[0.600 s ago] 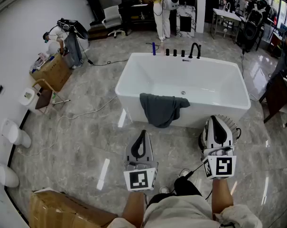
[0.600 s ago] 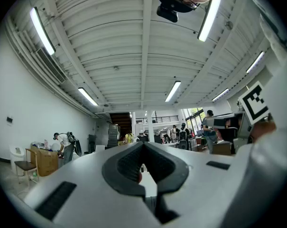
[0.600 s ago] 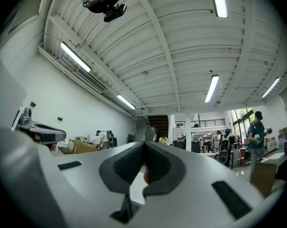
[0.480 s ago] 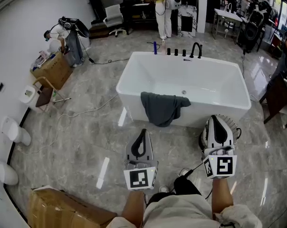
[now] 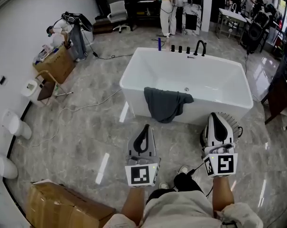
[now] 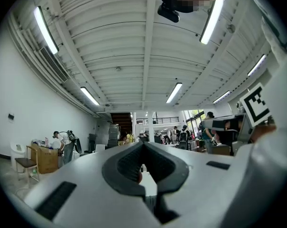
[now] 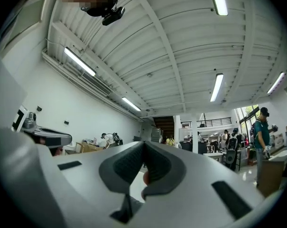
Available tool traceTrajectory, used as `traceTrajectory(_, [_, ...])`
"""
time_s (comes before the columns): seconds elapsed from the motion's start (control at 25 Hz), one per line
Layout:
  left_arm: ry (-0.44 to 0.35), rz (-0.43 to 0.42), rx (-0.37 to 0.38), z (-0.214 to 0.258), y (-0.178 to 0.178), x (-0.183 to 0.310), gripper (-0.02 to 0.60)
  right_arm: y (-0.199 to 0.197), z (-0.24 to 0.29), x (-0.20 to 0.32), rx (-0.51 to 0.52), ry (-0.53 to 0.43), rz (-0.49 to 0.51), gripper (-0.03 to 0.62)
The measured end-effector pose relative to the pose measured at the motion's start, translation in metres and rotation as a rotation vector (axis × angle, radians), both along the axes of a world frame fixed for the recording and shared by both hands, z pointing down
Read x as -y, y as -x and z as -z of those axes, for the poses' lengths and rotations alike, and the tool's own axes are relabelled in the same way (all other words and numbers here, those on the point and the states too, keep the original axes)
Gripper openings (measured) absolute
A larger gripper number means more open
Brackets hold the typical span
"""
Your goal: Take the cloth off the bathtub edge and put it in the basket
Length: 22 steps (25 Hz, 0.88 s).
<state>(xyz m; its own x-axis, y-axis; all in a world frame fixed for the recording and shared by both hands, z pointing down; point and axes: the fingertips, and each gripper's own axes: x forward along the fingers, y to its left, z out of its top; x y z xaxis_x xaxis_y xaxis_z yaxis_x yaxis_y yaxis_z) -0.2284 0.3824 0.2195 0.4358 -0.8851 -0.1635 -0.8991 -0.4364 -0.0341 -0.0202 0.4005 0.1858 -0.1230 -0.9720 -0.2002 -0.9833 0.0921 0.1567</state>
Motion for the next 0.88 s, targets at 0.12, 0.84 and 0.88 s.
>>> traceTrajectory(0.12, [0.011, 0.0, -0.006, -0.001, 0.001, 0.0, -0.005, 0.004, 0.0, 0.002, 0.01, 0.0, 0.024, -0.012])
traceTrajectory(0.84, [0.042, 0.056, 0.033, -0.012, -0.017, 0.079, -0.005, -0.015, -0.031, 0.097, 0.04, 0.049, 0.068, -0.012])
traceTrajectory(0.88, [0.043, 0.056, 0.036, -0.013, -0.021, 0.089, -0.005, -0.019, -0.032, 0.105, 0.042, 0.053, 0.07, -0.012])
